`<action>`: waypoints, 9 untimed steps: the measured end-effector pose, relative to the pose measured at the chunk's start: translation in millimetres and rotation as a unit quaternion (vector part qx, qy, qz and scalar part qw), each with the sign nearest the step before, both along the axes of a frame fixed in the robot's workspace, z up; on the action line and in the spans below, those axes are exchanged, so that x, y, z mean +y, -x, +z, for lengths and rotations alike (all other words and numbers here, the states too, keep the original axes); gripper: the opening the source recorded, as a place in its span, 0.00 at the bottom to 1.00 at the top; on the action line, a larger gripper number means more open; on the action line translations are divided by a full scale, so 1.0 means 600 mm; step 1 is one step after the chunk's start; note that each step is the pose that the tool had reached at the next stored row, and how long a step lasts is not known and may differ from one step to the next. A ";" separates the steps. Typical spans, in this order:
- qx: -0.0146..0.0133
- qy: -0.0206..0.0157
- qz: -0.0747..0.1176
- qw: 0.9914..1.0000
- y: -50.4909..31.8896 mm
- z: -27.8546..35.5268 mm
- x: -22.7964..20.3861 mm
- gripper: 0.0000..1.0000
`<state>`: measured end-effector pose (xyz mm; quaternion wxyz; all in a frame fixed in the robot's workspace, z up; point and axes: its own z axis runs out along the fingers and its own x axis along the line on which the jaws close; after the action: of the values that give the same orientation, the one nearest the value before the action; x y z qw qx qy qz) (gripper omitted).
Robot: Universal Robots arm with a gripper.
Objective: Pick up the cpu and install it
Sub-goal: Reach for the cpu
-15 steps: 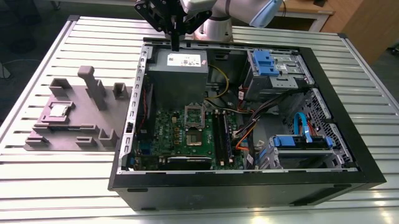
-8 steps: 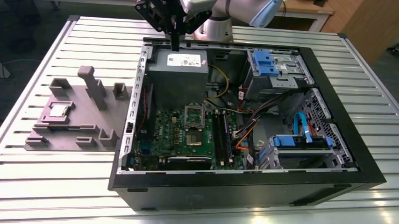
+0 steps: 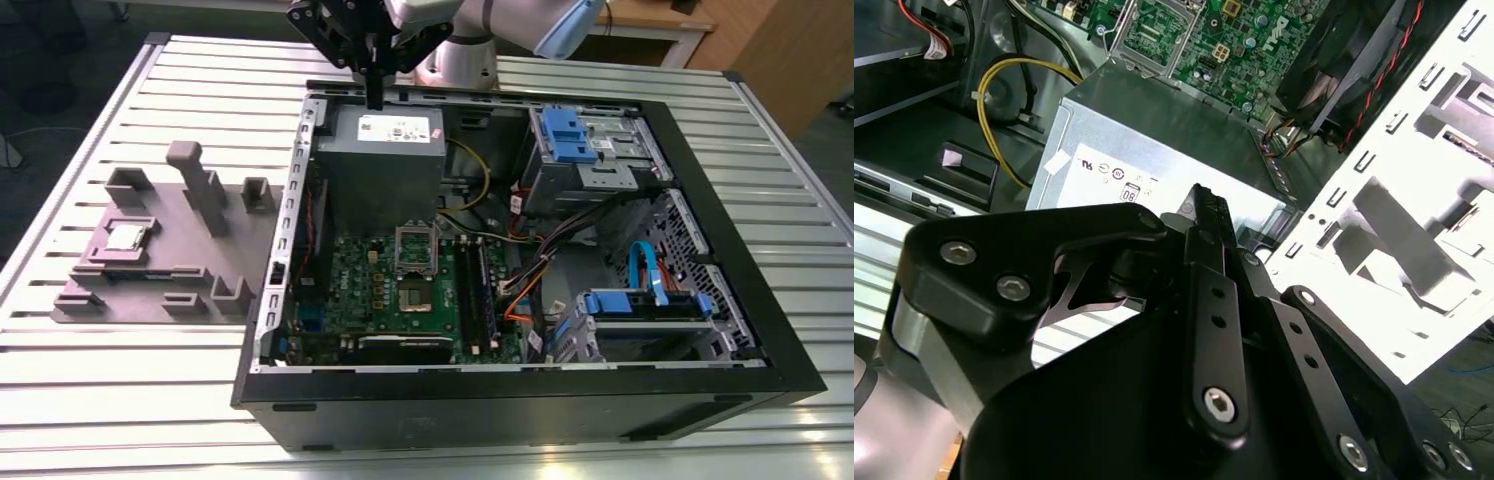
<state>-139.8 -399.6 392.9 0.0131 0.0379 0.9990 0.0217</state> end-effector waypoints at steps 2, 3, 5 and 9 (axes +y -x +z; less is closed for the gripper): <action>0.000 0.000 0.000 1.000 0.000 0.000 -0.0006 0.10; 0.000 0.000 0.000 1.000 0.000 0.000 -0.0010 0.10; 0.000 0.000 0.000 1.000 0.000 0.000 -0.0013 0.10; 0.000 0.000 0.000 1.000 0.001 0.000 -0.0014 0.10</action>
<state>-140.5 -400.4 392.9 0.0131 0.0379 0.9990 0.0217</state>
